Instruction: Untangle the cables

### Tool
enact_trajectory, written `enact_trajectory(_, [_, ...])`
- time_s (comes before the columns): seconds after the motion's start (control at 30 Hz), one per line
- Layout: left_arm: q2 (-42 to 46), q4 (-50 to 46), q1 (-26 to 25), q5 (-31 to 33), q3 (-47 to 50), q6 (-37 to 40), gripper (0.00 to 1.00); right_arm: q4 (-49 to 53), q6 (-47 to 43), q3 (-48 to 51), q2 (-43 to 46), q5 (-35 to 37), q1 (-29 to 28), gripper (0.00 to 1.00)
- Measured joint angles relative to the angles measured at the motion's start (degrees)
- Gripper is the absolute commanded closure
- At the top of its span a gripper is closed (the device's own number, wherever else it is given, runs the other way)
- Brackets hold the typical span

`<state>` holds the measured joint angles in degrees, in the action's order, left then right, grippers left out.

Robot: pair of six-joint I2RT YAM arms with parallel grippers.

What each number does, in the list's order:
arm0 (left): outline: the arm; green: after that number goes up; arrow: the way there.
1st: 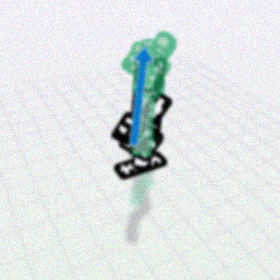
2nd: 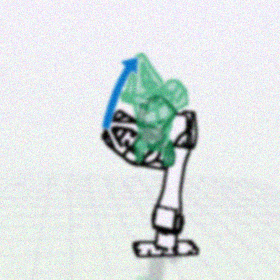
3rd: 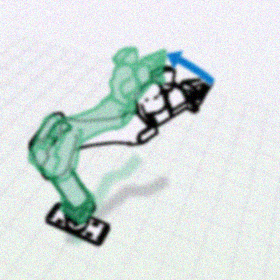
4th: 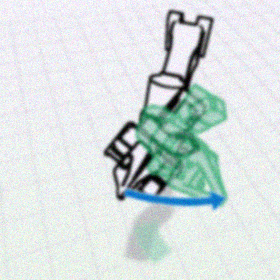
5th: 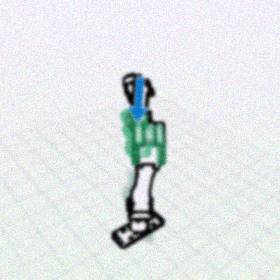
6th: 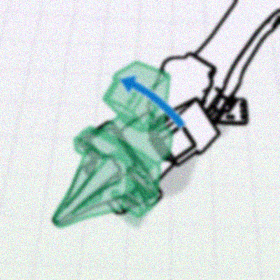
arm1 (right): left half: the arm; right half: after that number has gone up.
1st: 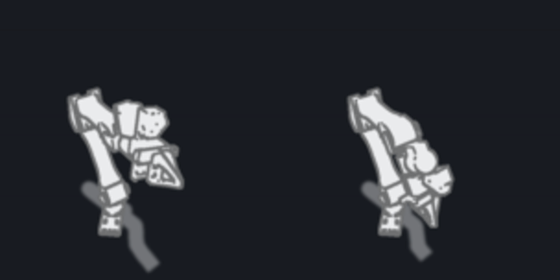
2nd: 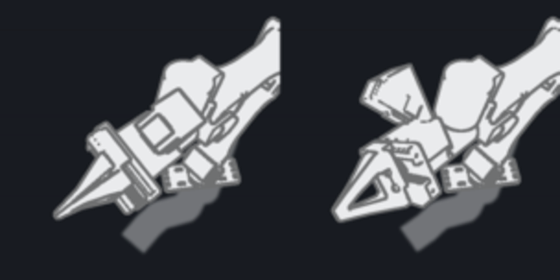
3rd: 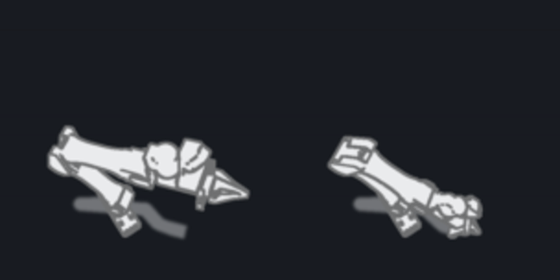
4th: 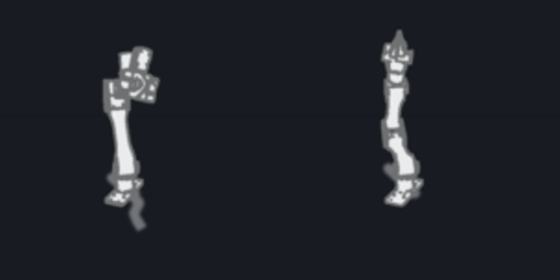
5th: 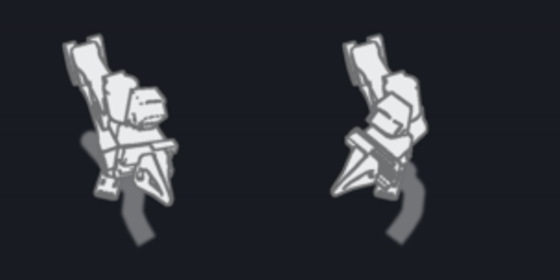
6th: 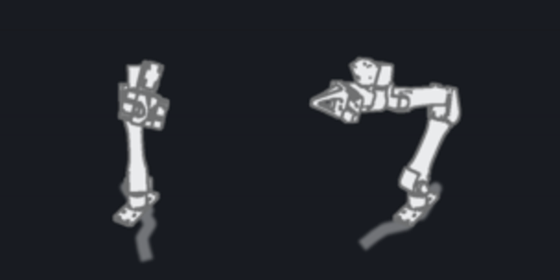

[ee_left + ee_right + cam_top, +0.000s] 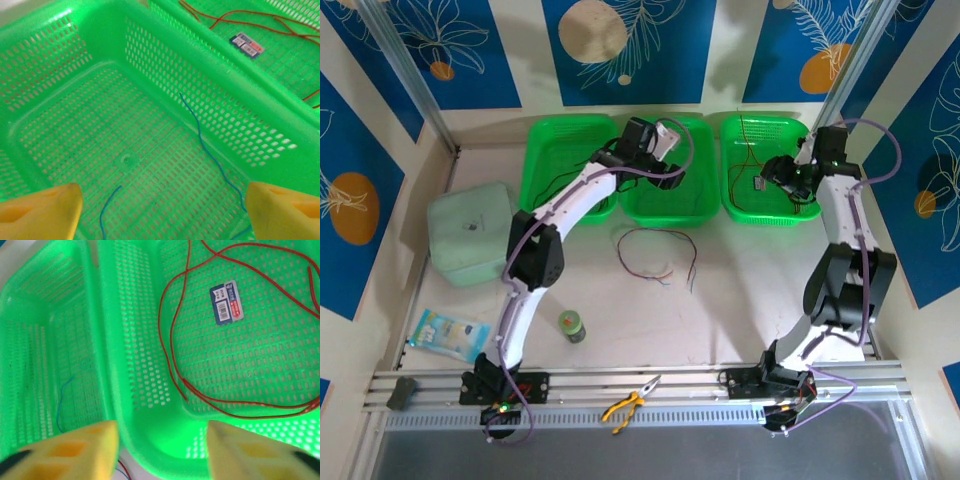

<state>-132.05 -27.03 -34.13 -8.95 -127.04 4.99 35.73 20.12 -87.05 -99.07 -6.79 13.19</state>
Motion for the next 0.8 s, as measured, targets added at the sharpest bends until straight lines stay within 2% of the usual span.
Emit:
enact_trajectory(0.07, [3.8, 1.2, 0.0, 0.0, 2.8, 0.0, 0.16, 1.0, 0.7, -5.7, -6.1, 0.8, 0.0, 0.66])
enact_trajectory(0.27, [12.9, 6.0, 0.0, -0.3, 9.9, -0.6, 0.16, 7.4, 1.2, -28.5, -27.1, 4.5, 0.0, 0.67])
enact_trajectory(0.5, [15.4, 8.4, 0.0, -1.4, 15.9, -0.6, 0.16, 19.1, -6.6, -54.8, -45.7, 12.9, -1.3, 0.72])
enact_trajectory(0.6, [15.4, 8.4, 0.0, -1.9, 17.9, -0.6, 0.16, 21.7, -10.7, -58.1, -48.4, 15.7, -1.9, 0.74])
enact_trajectory(0.8, [15.4, 8.7, 0.0, -2.6, 19.3, -0.7, 0.17, 23.2, -17.5, -57.1, -49.2, 19.1, -2.4, 0.75])
